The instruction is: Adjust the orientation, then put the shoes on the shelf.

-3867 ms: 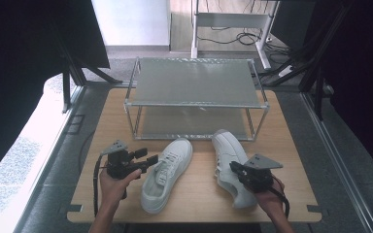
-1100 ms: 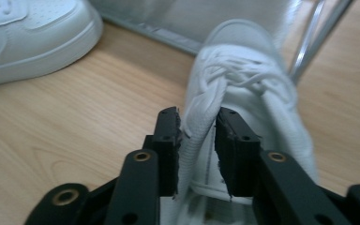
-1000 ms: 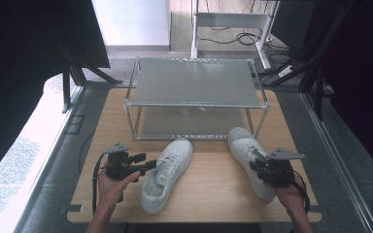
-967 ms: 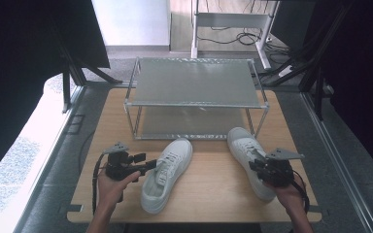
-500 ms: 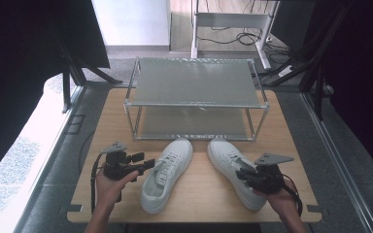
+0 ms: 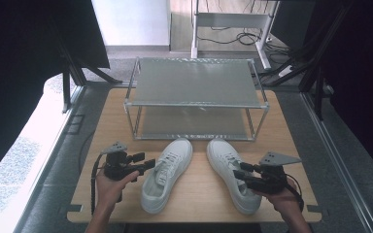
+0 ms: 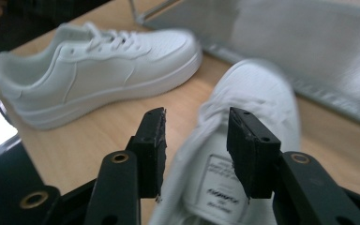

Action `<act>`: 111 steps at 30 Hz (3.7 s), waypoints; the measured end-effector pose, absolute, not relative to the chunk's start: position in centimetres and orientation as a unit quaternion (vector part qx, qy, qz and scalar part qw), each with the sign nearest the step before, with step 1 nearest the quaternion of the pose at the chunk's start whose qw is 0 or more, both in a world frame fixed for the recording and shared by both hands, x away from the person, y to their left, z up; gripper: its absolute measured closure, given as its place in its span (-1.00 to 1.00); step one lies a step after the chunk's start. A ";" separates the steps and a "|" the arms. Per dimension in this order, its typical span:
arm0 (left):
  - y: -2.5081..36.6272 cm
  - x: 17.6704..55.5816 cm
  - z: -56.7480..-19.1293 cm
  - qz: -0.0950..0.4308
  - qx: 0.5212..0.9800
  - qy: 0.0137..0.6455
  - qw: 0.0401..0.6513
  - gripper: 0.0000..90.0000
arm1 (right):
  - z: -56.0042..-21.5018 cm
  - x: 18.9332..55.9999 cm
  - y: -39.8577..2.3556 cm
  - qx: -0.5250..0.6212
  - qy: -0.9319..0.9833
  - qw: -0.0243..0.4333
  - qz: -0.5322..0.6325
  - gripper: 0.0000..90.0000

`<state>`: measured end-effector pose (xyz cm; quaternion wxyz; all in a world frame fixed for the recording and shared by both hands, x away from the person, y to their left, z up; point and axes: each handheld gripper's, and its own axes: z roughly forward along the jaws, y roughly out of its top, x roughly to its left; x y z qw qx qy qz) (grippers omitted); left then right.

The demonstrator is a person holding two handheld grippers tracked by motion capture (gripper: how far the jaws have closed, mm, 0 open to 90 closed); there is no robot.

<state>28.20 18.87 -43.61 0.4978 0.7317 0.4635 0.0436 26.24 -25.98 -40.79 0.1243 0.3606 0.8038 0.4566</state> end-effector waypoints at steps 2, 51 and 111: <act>18.8 28.1 -43.6 0.046 0.732 0.463 0.498 -0.13 | -40.5 26.3 -26.6 0.369 0.794 0.138 0.463 0.22; 13.1 28.3 -45.6 0.145 0.827 0.455 0.295 0.45 | -42.5 28.2 -29.9 0.445 0.755 0.183 0.445 0.10; 13.6 29.1 -47.1 0.136 0.800 0.494 0.312 0.82 | -45.4 32.6 -24.8 0.432 0.862 0.182 0.191 0.91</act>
